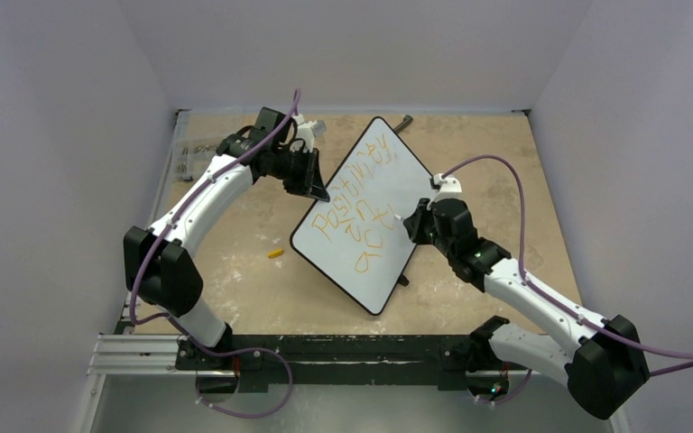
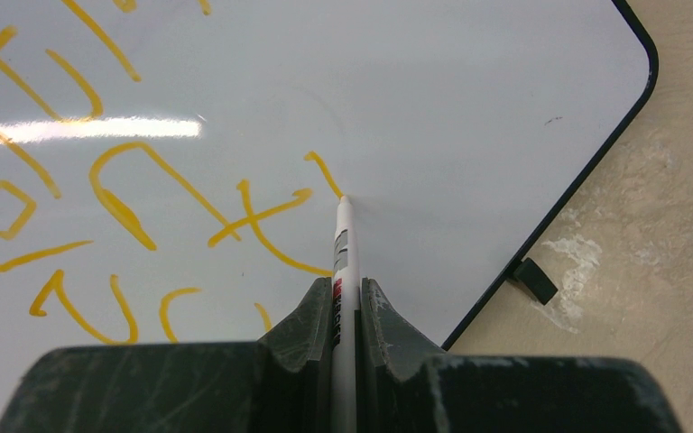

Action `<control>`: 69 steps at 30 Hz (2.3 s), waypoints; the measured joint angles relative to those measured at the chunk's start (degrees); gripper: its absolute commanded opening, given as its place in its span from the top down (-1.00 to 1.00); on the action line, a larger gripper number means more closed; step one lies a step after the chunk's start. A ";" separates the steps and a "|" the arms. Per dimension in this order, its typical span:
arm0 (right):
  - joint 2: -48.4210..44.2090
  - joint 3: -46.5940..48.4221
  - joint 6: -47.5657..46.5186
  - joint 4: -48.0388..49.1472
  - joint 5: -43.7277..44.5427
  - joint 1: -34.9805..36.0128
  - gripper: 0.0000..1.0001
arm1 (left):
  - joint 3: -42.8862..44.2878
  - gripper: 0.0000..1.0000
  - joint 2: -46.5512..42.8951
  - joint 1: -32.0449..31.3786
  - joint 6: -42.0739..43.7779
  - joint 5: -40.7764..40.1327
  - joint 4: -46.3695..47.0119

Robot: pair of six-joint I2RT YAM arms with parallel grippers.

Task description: Write a sentence on the whiteboard

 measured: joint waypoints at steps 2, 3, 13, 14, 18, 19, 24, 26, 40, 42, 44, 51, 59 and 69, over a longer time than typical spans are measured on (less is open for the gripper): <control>-0.57 -0.74 0.52 -0.04 0.11 -0.17 1.00 | 0.00 1.00 0.00 0.00 0.00 -0.02 0.00; -0.72 -0.87 0.70 -0.22 0.20 -0.20 1.00 | 0.00 1.00 0.00 0.02 0.00 -0.02 0.00; -3.06 -0.83 0.96 -3.58 0.37 -0.15 1.00 | 0.02 1.00 0.00 0.00 0.00 0.02 0.11; -3.21 -0.68 0.94 -3.80 0.46 -0.15 1.00 | 0.02 1.00 0.00 0.00 0.00 0.02 0.11; -3.28 0.74 0.83 -4.00 1.07 -0.15 1.00 | 0.02 1.00 0.00 0.00 0.00 0.02 0.11; -3.21 1.22 0.70 -3.87 1.05 -0.15 1.00 | 0.02 1.00 0.00 0.00 0.00 0.02 0.11; -0.26 5.31 0.13 -2.45 1.01 -0.15 1.00 | 0.02 1.00 0.02 0.00 -0.02 0.04 0.11; 1.16 6.58 -0.04 -1.57 0.85 -0.15 1.00 | 0.02 1.00 0.02 0.00 0.00 0.07 0.11; 6.91 8.22 -0.37 2.12 -1.77 -0.17 1.00 | 0.11 1.00 0.13 0.00 0.00 0.02 0.00; 6.91 8.20 -0.39 2.32 -1.77 -0.15 1.00 | 0.11 1.00 0.13 0.02 0.00 0.02 0.02; 6.91 8.13 -0.39 2.49 -1.73 -0.15 1.00 | 0.11 1.00 0.13 0.02 0.00 0.02 0.04; 6.62 6.51 -0.46 3.28 0.26 -0.20 1.00 | 0.11 1.00 0.15 0.02 0.00 -0.04 -0.02; 5.73 6.16 -1.38 2.25 1.38 -0.17 1.00 | 0.11 1.00 0.17 0.02 0.00 0.00 0.09; 4.20 6.19 -2.25 1.05 5.92 -0.17 1.00 | 0.11 1.00 0.17 0.00 0.00 0.04 0.15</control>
